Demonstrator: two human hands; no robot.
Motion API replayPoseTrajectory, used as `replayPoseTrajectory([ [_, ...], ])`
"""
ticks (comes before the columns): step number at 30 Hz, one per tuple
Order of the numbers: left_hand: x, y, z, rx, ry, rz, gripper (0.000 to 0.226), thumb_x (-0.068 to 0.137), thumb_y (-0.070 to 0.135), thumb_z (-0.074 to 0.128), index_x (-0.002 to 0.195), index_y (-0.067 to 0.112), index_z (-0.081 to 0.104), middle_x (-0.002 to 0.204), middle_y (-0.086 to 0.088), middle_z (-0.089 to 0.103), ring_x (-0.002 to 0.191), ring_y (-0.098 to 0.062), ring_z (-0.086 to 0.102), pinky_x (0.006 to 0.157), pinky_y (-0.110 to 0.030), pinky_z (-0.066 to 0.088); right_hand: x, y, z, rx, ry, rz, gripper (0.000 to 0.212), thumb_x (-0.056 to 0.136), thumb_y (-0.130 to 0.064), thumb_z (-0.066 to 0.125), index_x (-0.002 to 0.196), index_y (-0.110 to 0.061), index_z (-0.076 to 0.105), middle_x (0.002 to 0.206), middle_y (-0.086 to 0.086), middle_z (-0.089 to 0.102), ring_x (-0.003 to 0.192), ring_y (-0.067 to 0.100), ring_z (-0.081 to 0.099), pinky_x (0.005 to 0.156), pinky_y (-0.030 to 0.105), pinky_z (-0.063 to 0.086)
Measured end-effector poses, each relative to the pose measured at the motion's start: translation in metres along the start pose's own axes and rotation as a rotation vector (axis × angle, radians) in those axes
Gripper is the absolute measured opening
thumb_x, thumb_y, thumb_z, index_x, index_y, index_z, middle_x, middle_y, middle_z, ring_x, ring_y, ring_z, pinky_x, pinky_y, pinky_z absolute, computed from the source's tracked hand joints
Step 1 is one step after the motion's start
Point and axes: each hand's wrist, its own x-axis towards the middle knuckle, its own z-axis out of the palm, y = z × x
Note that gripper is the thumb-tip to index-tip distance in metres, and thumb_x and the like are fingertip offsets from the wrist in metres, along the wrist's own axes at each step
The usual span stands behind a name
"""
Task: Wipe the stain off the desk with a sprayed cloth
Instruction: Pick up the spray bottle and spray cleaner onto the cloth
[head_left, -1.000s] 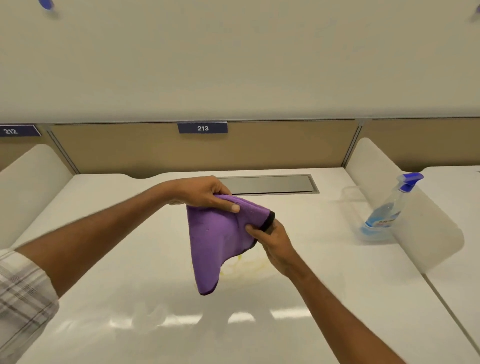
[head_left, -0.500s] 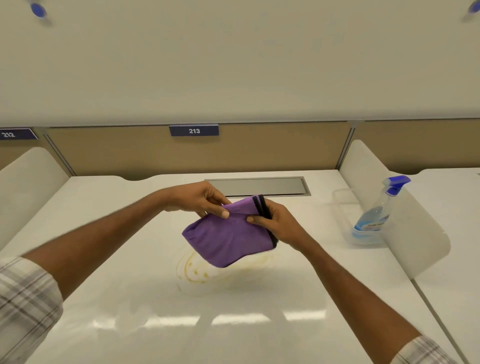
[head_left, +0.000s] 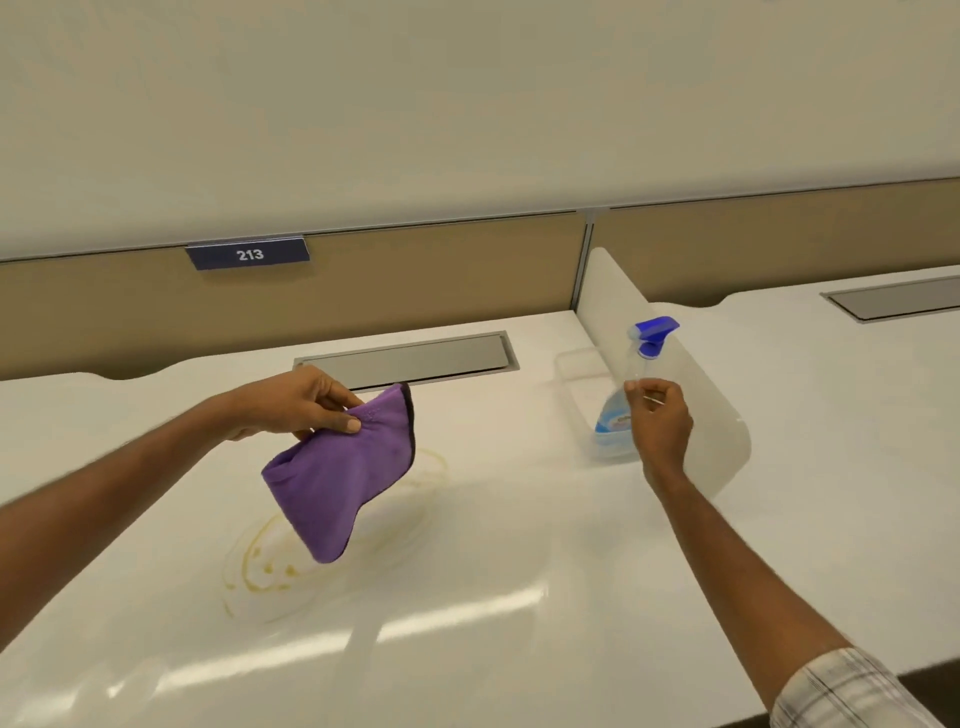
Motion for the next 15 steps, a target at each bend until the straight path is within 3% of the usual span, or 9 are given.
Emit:
replayPoseTrajectory([
  [3,0.007,0.002,-0.004,-0.020,0.022,-0.007,0.018,0.095,0.024,0.075,0.109,0.031,0.084,0.107,-0.004,0.084,0.100,-0.027,0.080,0.074,-0.033,0.066,0.037,0.009,-0.015,-0.051,0.022,0.019,0.049,0.093,-0.023,0.078,0.132,-0.006,0.055,0.135,0.012,0.063,0.124,0.031,0.063,0.106,0.039,0.052],
  [7,0.009,0.012,-0.011,-0.049,0.022,0.000,0.020,0.095,0.027,0.075,0.113,0.028,0.083,0.111,-0.004,0.083,0.101,-0.024,0.080,0.074,-0.032,0.066,0.074,0.010,-0.010,-0.111,-0.170,-0.024,0.075,0.090,-0.016,0.081,0.152,-0.009,0.039,0.156,0.010,0.047,0.142,0.027,0.048,0.118,0.046,0.044],
  [9,0.008,0.018,-0.014,-0.061,0.030,-0.004,0.019,0.095,0.025,0.075,0.112,0.026,0.083,0.112,-0.004,0.083,0.102,-0.025,0.080,0.073,-0.030,0.065,0.089,0.010,-0.004,-0.113,-0.283,-0.075,0.071,0.094,-0.019,0.077,0.153,-0.011,0.038,0.155,0.009,0.049,0.142,0.027,0.048,0.116,0.044,0.044],
  [12,0.004,0.028,-0.018,-0.064,0.029,-0.013,0.019,0.097,0.023,0.074,0.114,0.024,0.082,0.115,-0.005,0.082,0.103,-0.023,0.079,0.075,-0.031,0.065,0.101,0.011,0.001,-0.114,-0.398,-0.123,0.052,0.102,-0.033,0.065,0.147,-0.016,0.049,0.140,0.008,0.062,0.130,0.029,0.058,0.100,0.036,0.047],
  [15,0.000,0.036,-0.022,-0.064,0.051,-0.026,0.018,0.097,0.023,0.073,0.113,0.023,0.082,0.114,-0.006,0.082,0.100,-0.020,0.078,0.075,-0.030,0.064,0.107,0.011,0.001,-0.077,-0.452,-0.152,0.042,0.101,-0.035,0.065,0.139,-0.016,0.057,0.125,0.006,0.067,0.121,0.031,0.063,0.092,0.034,0.048],
])
